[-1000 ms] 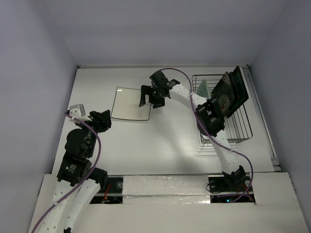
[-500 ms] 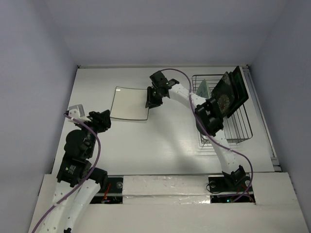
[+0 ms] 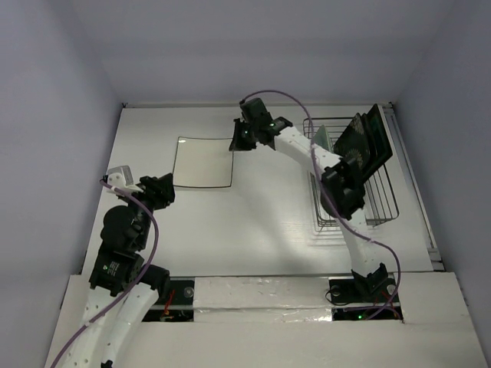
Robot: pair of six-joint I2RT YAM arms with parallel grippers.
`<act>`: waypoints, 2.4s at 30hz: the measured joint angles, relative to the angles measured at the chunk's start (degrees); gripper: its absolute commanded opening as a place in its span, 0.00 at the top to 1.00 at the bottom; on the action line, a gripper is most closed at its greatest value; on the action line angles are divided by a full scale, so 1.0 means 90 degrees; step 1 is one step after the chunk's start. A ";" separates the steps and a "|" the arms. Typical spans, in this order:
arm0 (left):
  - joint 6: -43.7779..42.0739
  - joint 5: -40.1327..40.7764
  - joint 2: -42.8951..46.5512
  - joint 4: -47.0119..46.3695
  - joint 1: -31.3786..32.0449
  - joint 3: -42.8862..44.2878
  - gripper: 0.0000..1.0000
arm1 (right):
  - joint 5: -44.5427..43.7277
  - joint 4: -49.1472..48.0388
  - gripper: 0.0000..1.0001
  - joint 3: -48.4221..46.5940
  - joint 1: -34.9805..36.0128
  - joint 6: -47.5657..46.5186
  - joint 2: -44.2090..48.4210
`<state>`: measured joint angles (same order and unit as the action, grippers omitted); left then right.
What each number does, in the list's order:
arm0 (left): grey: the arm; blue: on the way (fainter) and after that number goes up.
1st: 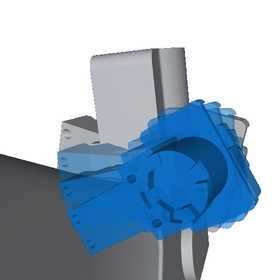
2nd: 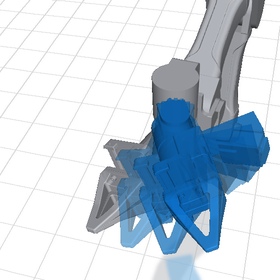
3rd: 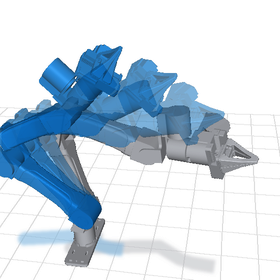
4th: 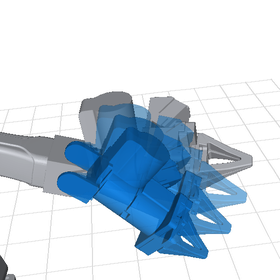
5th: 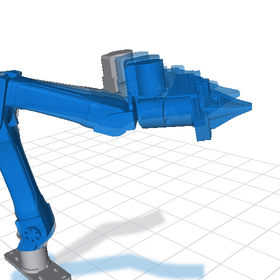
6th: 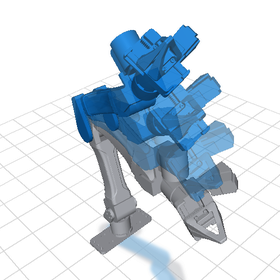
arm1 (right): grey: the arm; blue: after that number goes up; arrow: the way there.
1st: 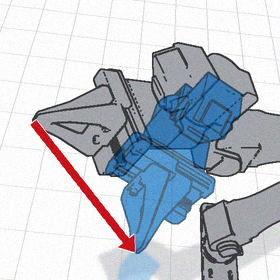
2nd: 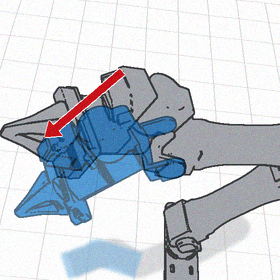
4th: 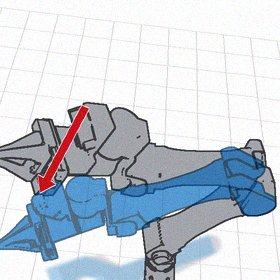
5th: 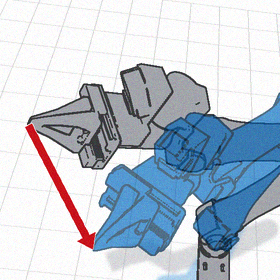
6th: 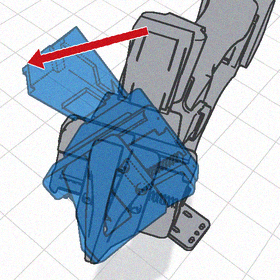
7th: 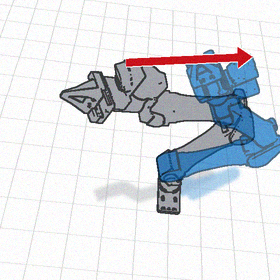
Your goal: Unload the plates from the dish rack
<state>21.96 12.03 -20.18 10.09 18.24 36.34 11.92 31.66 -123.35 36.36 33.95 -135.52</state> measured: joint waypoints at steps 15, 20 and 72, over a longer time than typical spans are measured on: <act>0.0019 0.0002 0.0474 0.0005 0.0182 0.0000 0.91 | -0.3230 -0.0512 1.00 0.3502 -0.3194 -0.1494 0.7278; 0.0024 0.0007 0.0522 0.0005 0.0248 0.0000 0.71 | -0.3230 -0.0308 0.70 0.3750 -0.4323 -0.1831 0.7164; 0.0024 0.0002 0.0593 0.0000 0.0355 0.0000 0.60 | -0.1940 0.2674 1.00 0.2616 -0.5374 -0.4393 0.4233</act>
<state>22.17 12.05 -14.85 10.09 21.43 36.34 -5.54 55.72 -99.81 -12.01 -5.58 -97.43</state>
